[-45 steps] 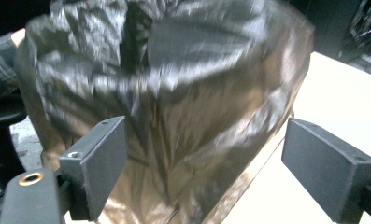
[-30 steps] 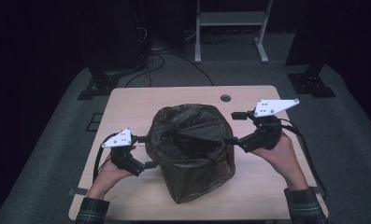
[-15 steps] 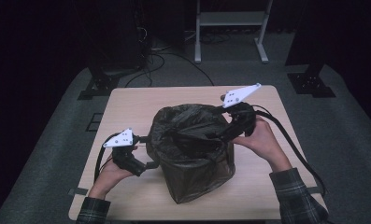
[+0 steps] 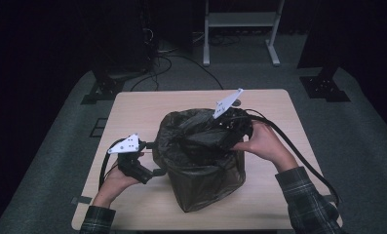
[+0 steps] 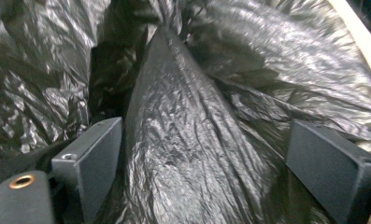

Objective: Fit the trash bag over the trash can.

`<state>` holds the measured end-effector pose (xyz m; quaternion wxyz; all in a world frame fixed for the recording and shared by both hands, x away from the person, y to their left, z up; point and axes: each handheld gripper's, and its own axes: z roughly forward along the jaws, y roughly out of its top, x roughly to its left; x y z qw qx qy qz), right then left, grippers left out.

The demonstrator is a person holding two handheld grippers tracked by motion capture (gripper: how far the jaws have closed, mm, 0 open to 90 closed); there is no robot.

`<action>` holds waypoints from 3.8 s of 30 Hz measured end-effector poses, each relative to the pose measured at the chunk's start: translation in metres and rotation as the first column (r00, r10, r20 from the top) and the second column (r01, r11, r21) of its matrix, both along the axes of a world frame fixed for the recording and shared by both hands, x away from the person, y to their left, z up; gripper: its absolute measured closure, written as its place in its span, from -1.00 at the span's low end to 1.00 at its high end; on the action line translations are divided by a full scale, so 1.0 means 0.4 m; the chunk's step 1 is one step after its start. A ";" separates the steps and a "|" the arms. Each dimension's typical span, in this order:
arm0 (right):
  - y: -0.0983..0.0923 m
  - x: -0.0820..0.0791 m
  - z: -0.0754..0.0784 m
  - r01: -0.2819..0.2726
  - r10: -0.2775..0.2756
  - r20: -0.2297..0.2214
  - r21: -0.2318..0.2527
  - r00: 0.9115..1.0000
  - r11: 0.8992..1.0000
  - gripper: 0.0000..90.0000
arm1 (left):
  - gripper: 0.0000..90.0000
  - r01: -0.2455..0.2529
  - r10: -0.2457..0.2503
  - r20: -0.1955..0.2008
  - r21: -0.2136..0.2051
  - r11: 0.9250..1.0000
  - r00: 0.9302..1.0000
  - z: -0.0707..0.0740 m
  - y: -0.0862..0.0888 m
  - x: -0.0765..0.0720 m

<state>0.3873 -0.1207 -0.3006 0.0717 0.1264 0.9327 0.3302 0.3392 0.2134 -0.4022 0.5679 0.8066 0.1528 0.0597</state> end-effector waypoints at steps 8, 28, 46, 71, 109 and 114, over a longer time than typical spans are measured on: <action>0.030 -0.002 -0.002 -0.027 0.024 -0.026 -0.138 0.999 0.990 -0.76 | -1.00 0.006 -0.006 0.000 0.004 1.000 1.000 -0.001 -0.006 0.004; 0.087 -0.017 -0.007 -0.045 0.021 -0.059 -0.436 0.998 0.899 -0.74 | -1.00 0.019 -0.019 -0.007 0.014 1.000 1.000 -0.005 -0.019 0.008; 0.189 0.034 0.036 -0.016 0.012 -0.025 -0.209 1.000 0.978 -0.78 | -1.00 0.033 -0.033 -0.007 0.004 0.999 0.999 -0.001 -0.025 0.010; 0.280 0.016 0.008 -0.045 0.039 -0.042 -0.136 0.998 0.990 -0.78 | -1.00 0.046 -0.046 -0.017 0.009 0.999 0.999 -0.002 -0.034 0.008; 0.090 -0.020 0.105 0.035 -0.035 0.037 0.014 0.999 0.999 -0.79 | -1.00 -0.010 0.010 -0.010 0.016 1.000 1.000 0.011 0.017 0.004; 0.012 -0.032 0.111 0.072 -0.075 0.047 0.067 0.996 0.995 -0.79 | -1.00 -0.022 0.022 -0.013 0.032 0.999 1.000 0.008 0.024 -0.006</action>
